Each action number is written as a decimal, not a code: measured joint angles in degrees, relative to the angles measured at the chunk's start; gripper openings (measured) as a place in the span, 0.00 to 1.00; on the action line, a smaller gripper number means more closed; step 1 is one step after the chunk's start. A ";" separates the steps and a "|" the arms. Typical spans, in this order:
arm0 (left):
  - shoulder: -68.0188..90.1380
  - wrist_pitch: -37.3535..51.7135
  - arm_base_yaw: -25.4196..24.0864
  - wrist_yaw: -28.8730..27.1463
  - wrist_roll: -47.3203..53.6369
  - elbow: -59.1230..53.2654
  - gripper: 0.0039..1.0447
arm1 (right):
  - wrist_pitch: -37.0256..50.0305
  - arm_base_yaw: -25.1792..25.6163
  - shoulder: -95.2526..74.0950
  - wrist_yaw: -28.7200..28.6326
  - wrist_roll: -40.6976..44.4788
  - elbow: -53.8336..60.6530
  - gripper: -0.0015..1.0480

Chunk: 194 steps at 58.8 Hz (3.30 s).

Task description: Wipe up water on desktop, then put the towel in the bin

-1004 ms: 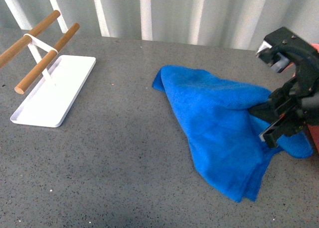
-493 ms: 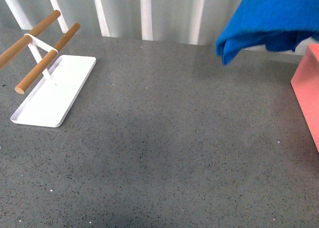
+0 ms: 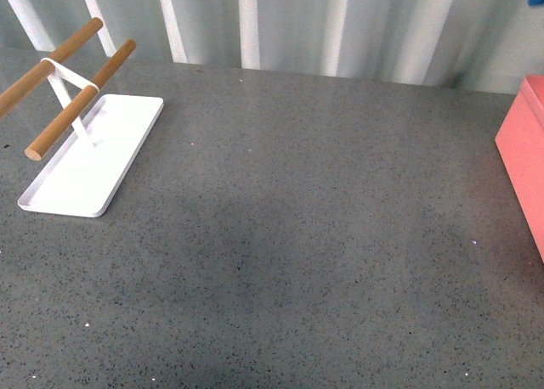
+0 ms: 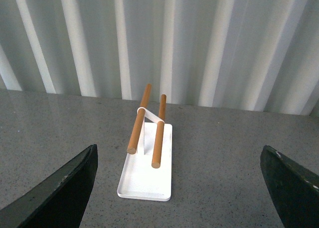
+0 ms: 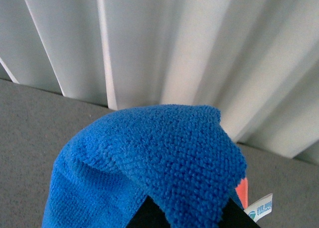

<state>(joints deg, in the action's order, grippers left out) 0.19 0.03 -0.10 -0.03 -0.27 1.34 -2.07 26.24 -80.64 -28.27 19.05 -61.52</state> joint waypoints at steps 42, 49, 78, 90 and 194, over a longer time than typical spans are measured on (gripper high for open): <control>0.00 0.00 0.00 0.02 0.00 0.00 0.94 | 3.02 6.19 -18.73 15.12 4.94 9.88 0.15; 0.00 0.00 0.00 0.02 0.00 0.00 0.94 | -0.39 6.10 -20.24 15.45 4.02 9.70 0.37; 0.00 0.00 0.00 0.02 0.00 0.00 0.94 | -8.74 5.99 -21.59 12.96 1.55 9.57 0.93; 0.00 0.00 0.00 0.02 0.00 0.00 0.94 | -12.46 6.16 -20.72 8.04 1.01 9.88 0.93; 0.00 0.00 0.00 0.00 0.00 0.00 0.94 | 17.81 -25.29 58.14 27.82 -18.38 54.99 0.03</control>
<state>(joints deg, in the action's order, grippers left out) 0.19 0.03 -0.10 -0.03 -0.27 1.34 15.75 0.95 -22.50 -0.45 0.67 -6.52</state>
